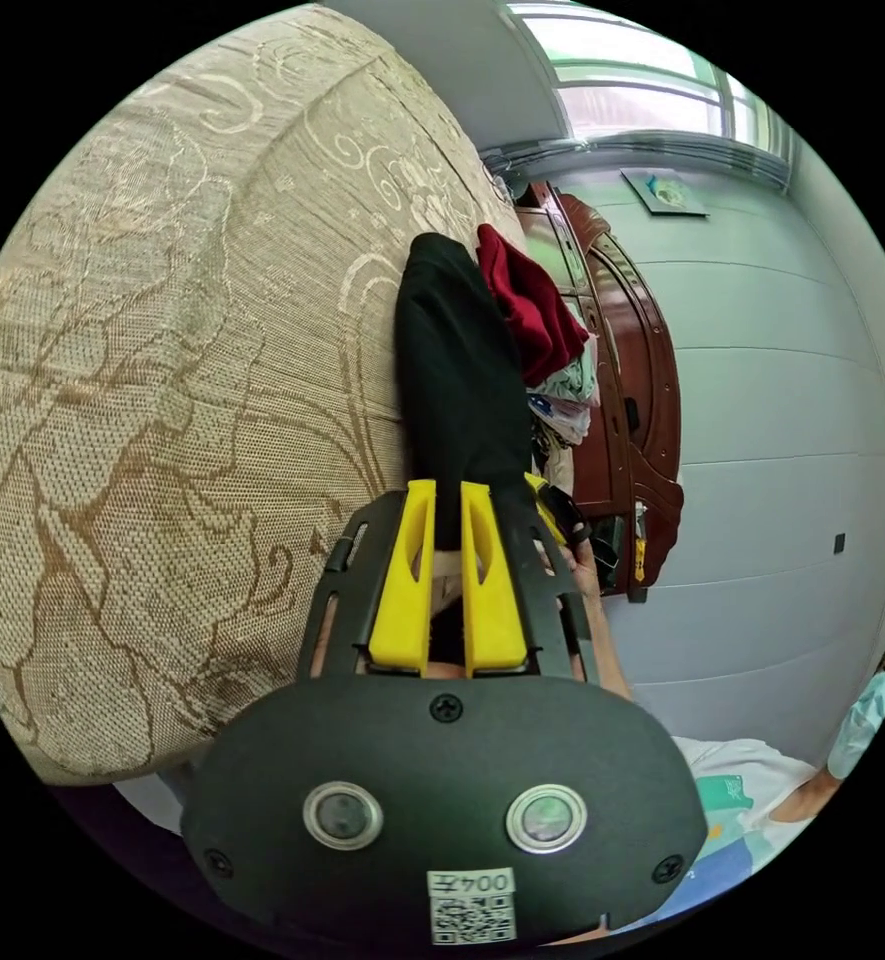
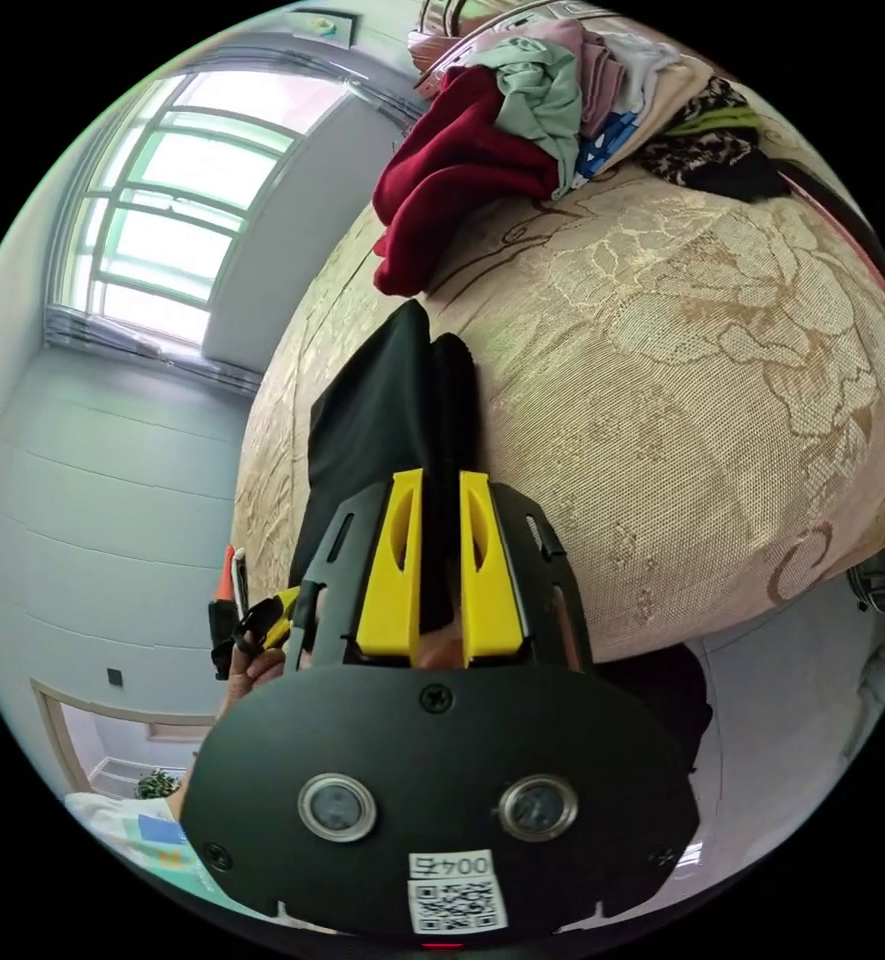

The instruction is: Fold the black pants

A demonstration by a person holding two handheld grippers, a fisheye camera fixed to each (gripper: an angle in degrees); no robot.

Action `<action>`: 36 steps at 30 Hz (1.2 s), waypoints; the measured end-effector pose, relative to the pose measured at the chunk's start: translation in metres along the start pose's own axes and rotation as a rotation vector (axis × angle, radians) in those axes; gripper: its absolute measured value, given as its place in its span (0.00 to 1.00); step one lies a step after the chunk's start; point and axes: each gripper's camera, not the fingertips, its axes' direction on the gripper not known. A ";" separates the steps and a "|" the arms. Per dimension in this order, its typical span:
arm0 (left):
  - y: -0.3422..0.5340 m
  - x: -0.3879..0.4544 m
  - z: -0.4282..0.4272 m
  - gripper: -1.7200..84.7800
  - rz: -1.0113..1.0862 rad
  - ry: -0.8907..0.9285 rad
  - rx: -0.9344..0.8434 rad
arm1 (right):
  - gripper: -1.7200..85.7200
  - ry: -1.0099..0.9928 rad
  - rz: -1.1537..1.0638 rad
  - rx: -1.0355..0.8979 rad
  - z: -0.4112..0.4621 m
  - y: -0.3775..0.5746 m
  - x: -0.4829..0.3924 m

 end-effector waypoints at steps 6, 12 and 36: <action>0.029 0.005 -0.047 0.04 0.046 -0.027 -0.025 | 0.07 -0.045 -0.011 -0.117 0.006 0.046 -0.056; 0.075 -0.029 -0.080 0.04 -0.042 0.042 0.022 | 0.08 0.097 -0.162 -0.067 -0.011 0.081 -0.120; 0.121 0.081 0.079 0.02 0.581 -0.566 0.019 | 0.02 0.466 -0.817 -0.029 0.090 0.024 -0.432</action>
